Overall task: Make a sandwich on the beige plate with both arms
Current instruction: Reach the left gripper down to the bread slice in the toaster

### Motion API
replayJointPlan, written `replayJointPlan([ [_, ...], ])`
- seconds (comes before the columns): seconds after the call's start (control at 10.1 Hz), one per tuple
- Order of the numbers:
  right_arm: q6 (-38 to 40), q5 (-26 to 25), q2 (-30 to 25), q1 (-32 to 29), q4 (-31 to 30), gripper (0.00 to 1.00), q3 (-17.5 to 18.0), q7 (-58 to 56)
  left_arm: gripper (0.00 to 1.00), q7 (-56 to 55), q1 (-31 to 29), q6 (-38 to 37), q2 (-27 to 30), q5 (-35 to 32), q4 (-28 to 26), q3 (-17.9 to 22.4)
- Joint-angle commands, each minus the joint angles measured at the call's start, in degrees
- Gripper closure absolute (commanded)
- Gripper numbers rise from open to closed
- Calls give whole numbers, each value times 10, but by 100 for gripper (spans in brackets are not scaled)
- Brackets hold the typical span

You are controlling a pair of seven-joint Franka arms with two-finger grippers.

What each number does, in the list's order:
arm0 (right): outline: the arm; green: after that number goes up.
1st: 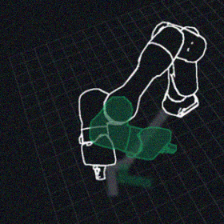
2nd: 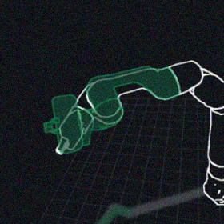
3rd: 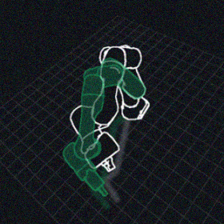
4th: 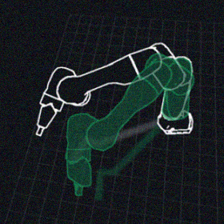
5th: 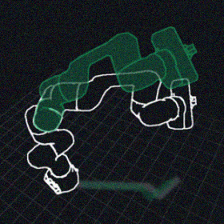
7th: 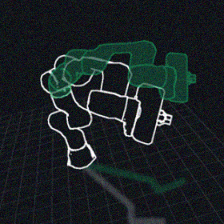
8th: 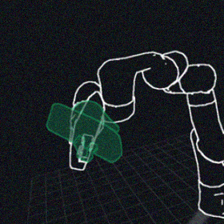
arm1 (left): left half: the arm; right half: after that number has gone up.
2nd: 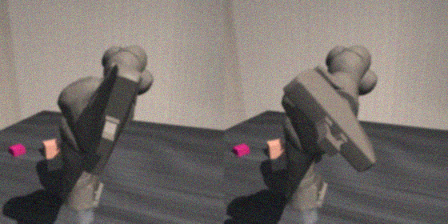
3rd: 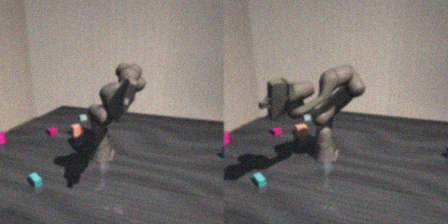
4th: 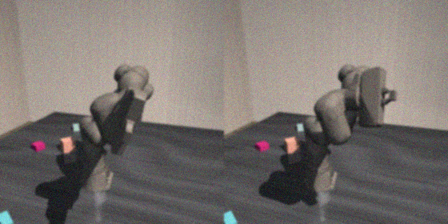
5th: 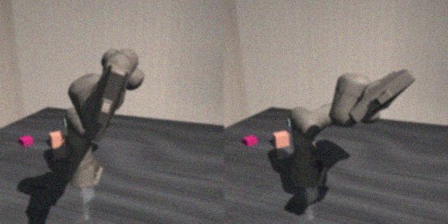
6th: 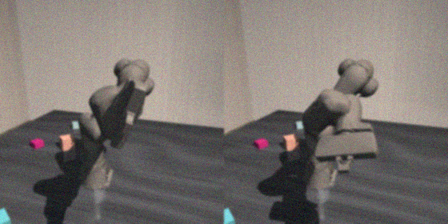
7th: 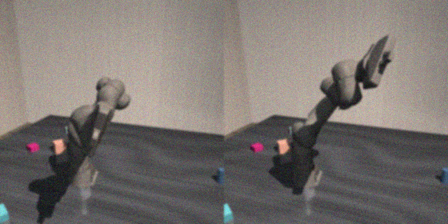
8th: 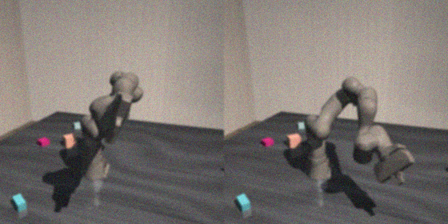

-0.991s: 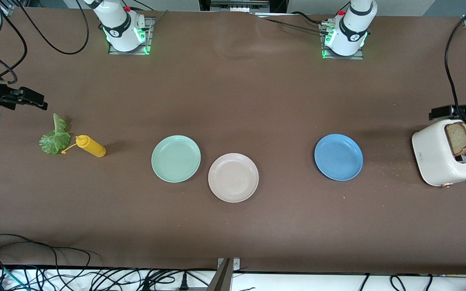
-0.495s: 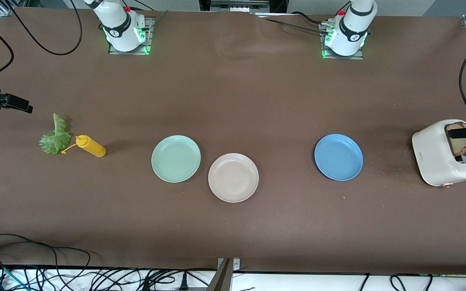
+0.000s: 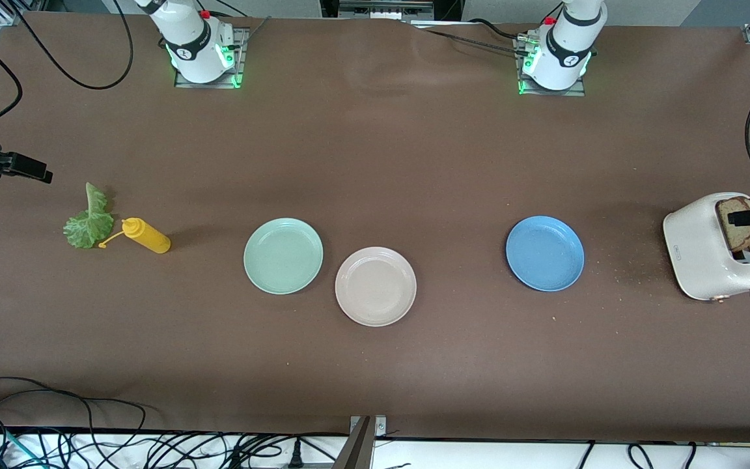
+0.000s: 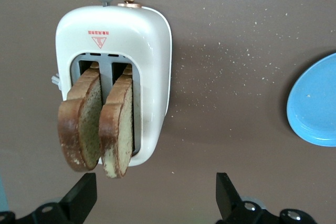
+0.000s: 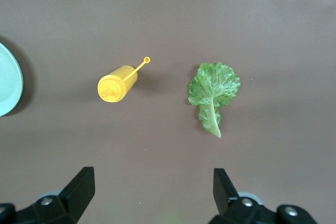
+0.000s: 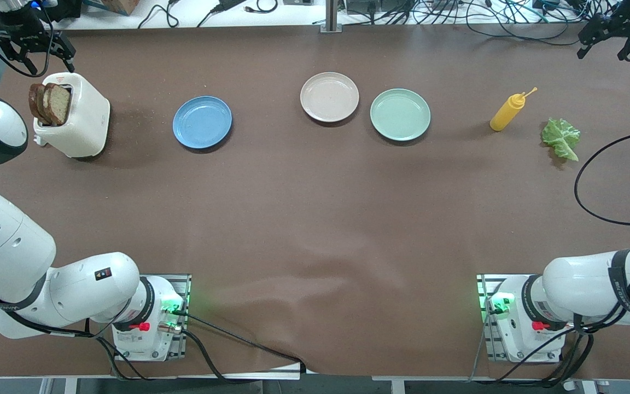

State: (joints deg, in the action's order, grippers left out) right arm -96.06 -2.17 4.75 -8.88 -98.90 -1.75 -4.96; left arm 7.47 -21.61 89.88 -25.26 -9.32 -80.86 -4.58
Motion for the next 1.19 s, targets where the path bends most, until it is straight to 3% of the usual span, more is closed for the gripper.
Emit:
replayJointPlan([
  [0.0,11,-9,0,-5,12,0,3,-4,0,28,-25,41,7,-16,-33,-6],
  [0.89,32,-1,-10,-2,13,0,6,-21,0,27,-42,93,11,-15,-89,-7],
  [0.99,32,-1,-10,0,13,0,6,-21,8,26,-42,96,11,-14,-90,-7],
  [1.09,32,-1,-10,0,13,0,6,-21,28,25,-43,96,10,-14,-90,-7],
])
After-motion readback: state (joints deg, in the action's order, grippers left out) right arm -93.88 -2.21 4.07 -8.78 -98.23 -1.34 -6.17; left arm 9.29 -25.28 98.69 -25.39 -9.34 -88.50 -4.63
